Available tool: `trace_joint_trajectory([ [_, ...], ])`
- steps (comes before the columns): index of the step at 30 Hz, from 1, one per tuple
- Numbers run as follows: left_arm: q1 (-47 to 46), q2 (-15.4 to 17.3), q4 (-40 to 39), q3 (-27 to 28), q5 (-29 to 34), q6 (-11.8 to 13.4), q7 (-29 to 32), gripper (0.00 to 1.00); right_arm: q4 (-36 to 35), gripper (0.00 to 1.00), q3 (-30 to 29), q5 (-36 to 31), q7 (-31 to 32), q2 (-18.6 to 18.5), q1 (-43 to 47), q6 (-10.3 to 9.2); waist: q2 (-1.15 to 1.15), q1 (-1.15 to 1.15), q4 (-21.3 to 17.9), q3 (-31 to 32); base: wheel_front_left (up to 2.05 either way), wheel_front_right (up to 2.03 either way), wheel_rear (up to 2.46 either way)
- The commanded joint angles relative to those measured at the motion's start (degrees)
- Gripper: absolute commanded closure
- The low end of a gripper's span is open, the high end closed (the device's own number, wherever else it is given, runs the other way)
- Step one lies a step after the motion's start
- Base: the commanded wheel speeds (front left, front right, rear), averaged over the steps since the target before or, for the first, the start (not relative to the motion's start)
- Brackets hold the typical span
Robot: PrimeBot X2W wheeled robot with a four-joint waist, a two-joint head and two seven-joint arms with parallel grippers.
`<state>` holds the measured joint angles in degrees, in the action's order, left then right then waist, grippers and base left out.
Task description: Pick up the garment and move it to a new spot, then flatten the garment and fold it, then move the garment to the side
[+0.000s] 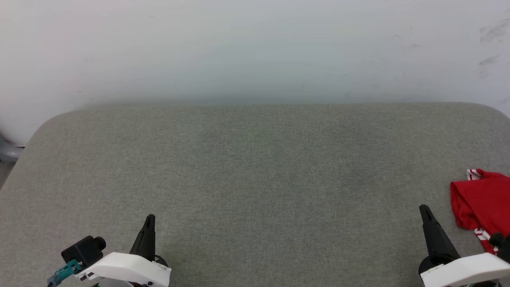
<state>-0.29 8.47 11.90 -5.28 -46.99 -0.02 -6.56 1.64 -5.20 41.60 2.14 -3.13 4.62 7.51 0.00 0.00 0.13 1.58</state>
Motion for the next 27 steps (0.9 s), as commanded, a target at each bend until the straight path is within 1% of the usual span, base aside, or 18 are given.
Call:
trace_joint_trajectory([
  [1, -1.7, 0.0, -0.5, 0.6, -1.4, -0.5, 0.4, 1.0, -0.3, 1.0, 0.0, 1.8, 0.1, -0.5, -1.6, 0.0, 0.0, 0.0, 0.0, 0.0, 0.0, 0.0, 0.0],
  [27, -3.5, -2.1, 0.4, 4.9, -17.9, -3.1, 5.2, 1.0, 4.5, 1.0, -0.1, 20.5, 1.4, -0.6, -5.4, -0.01, 0.0, 0.0, 0.0, -0.5, 0.0, 0.0, 0.0],
])
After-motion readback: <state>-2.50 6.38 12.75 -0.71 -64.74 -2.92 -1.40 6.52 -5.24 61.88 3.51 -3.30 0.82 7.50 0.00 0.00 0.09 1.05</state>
